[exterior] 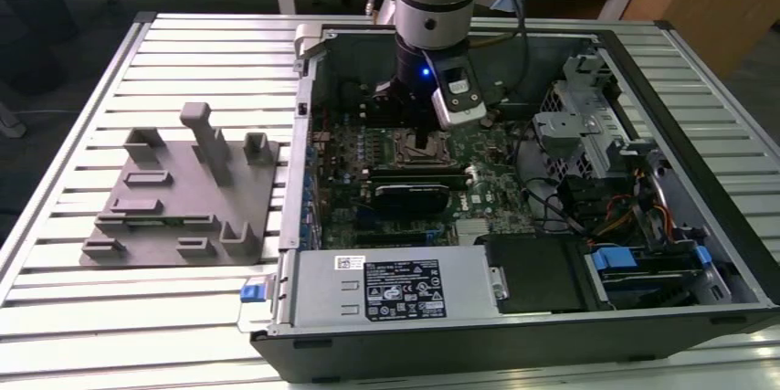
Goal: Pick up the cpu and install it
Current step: 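Install the second cpu locking lever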
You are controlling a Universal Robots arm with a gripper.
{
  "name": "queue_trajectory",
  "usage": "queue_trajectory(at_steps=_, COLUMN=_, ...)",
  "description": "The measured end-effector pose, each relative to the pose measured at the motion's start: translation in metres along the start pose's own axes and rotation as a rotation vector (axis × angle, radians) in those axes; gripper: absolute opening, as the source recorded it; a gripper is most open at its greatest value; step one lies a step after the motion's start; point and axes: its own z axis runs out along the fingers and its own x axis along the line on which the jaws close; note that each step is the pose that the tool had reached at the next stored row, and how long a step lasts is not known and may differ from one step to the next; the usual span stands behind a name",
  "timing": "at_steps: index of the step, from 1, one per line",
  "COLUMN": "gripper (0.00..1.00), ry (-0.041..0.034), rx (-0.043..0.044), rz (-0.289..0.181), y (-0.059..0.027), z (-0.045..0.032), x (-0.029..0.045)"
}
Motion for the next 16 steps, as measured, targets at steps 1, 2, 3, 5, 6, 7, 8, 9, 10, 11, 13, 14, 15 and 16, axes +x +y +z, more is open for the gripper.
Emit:
queue_trajectory(at_steps=1, gripper=0.11, ry=0.0, rx=0.0, rz=0.0, y=0.0, z=0.0003, x=0.0)
queue_trajectory(at_steps=2, gripper=0.11, ry=0.0, rx=0.0, rz=0.0, y=0.0, z=0.0006, x=0.0)
queue_trajectory(at_steps=3, gripper=0.11, ry=0.0, rx=0.0, rz=0.0, y=0.0, z=0.0009, x=0.0)
queue_trajectory(at_steps=5, gripper=0.11, ry=0.0, rx=0.0, rz=0.0, y=-0.0001, z=0.0016, x=0.0001)
queue_trajectory(at_steps=6, gripper=0.11, ry=0.0, rx=-0.0001, rz=0.0, y=-0.0001, z=0.002, x=0.0001)
queue_trajectory(at_steps=7, gripper=0.11, ry=0.0, rx=-0.0001, rz=0.0, y=-0.0001, z=0.0023, x=0.0001)
queue_trajectory(at_steps=8, gripper=0.11, ry=0.0, rx=-0.0001, rz=0.0, y=-0.0001, z=0.0026, x=0.0001)
queue_trajectory(at_steps=9, gripper=0.11, ry=0.0, rx=-0.0001, rz=0.0, y=-0.0001, z=0.003, x=0.0001)
queue_trajectory(at_steps=10, gripper=0.11, ry=0.0, rx=0.0, rz=0.0, y=-0.0002, z=0.0033, x=0.0002)
queue_trajectory(at_steps=11, gripper=0.11, ry=0.0, rx=-0.0001, rz=0.0, y=-0.0002, z=0.0036, x=0.0002)
queue_trajectory(at_steps=13, gripper=0.11, ry=0.0, rx=-0.0002, rz=0.0, y=-0.0002, z=0.0043, x=0.0002)
queue_trajectory(at_steps=14, gripper=0.11, ry=0.0, rx=-0.0002, rz=0.0, y=-0.0002, z=0.0047, x=0.0002)
queue_trajectory(at_steps=15, gripper=0.11, ry=0.0, rx=-0.0002, rz=0.0, y=-0.0002, z=0.005, x=0.0002)
queue_trajectory(at_steps=16, gripper=0.11, ry=0.0, rx=-0.0002, rz=0.0, y=-0.0002, z=0.0054, x=0.0002)
